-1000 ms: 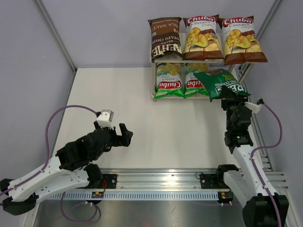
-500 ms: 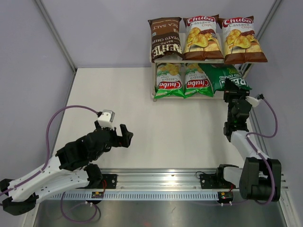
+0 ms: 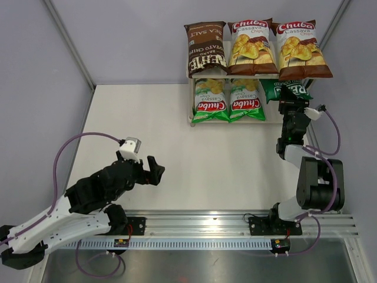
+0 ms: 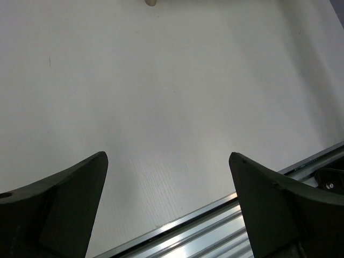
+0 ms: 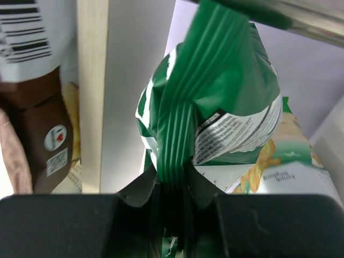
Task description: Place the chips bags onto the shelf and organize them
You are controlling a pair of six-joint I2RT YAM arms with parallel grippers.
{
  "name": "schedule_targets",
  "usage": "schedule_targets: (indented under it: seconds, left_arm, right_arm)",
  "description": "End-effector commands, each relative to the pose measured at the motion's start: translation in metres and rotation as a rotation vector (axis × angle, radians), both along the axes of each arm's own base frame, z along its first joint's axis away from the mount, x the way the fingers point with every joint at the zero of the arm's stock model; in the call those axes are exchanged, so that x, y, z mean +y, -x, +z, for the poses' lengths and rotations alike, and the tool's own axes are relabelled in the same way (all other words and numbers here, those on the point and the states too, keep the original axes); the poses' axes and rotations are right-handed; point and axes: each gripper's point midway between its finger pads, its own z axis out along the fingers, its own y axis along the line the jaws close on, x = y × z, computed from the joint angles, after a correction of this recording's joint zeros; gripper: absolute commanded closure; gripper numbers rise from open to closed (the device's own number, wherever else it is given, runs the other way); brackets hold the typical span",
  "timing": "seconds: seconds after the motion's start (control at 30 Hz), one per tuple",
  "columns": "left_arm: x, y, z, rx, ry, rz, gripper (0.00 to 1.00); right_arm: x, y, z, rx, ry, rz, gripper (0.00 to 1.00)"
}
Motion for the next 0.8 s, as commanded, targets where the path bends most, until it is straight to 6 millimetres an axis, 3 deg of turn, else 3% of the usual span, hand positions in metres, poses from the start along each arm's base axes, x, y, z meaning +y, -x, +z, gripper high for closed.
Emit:
schedule_targets:
  seconds: [0.0,0.23,0.6,0.77]
  left_arm:
    - [0.000,0.002,0.019,-0.032,0.044,-0.018,0.01]
    - [-0.002,0.004,0.019,-0.028,0.044,-0.036,0.01]
    - [-0.006,0.005,0.014,-0.019,0.041,-0.051,0.01]
    - [-0.005,0.006,0.014,-0.018,0.045,-0.055,0.01]
  right_arm:
    - [-0.002,0.001,0.060,-0.219,0.055,-0.005,1.00]
    - [-0.009,-0.016,0.036,-0.200,0.144,-0.054,1.00]
    - [-0.017,-0.015,0.000,-0.167,0.266,-0.095,1.00]
    - [-0.014,-0.021,-0.034,-0.116,0.266,-0.050,1.00]
